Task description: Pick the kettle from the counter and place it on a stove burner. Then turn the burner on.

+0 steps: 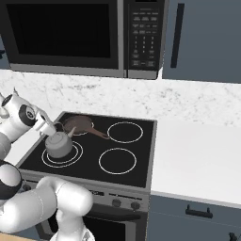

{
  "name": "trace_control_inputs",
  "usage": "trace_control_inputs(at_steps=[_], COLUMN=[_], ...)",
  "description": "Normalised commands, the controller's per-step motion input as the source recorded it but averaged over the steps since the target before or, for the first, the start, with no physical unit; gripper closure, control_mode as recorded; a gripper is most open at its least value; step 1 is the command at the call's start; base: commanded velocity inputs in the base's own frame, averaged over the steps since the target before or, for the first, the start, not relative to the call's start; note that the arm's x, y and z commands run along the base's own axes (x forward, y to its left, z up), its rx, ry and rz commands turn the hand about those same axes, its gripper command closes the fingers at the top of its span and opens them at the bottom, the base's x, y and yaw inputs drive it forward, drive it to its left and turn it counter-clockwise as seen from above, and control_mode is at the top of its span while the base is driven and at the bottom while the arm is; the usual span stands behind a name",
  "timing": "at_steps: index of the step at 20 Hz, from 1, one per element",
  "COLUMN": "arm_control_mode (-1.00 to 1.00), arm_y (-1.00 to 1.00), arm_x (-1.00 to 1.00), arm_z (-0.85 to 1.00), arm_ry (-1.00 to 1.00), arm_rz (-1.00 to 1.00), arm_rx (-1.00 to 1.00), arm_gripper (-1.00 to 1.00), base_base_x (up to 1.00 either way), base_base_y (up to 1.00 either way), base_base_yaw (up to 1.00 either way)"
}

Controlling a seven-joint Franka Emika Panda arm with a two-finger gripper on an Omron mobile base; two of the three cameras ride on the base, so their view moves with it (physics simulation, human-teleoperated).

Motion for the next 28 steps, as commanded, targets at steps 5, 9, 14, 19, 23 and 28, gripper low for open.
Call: trace_control_inputs(at_steps=[5, 9, 14, 19, 23, 28], arm_control_mode=[-1.0, -1.0, -1.0, -1.0, -1.0, -1.0], arm_y=[-0.05, -0.01, 0.0, 0.0, 0.0, 0.0], arm_x=[0.03, 0.01, 0.0, 0.0, 0.0, 0.0], arm_z=[-0.06, -0.16, -0.15, -0.02, 0.0, 0.0], arm_ry=[0.01, 0.0, 0.0, 0.0, 0.0, 0.0], arm_rz=[0.0, 0.0, 0.0, 0.0, 0.0, 0.0], arm_rx=[0.0, 0.0, 0.0, 0.0, 0.0, 0.0], arm_gripper=[1.0, 1.0, 1.0, 1.0, -1.0, -1.0], base_base_x=[0.0, 0.0, 0.0, 0.0, 0.0, 0.0], base_base_y=[0.0, 0.0, 0.0, 0.0, 0.0, 0.0], base_base_yaw=[0.0, 0.0, 0.0, 0.0, 0.0, 0.0])
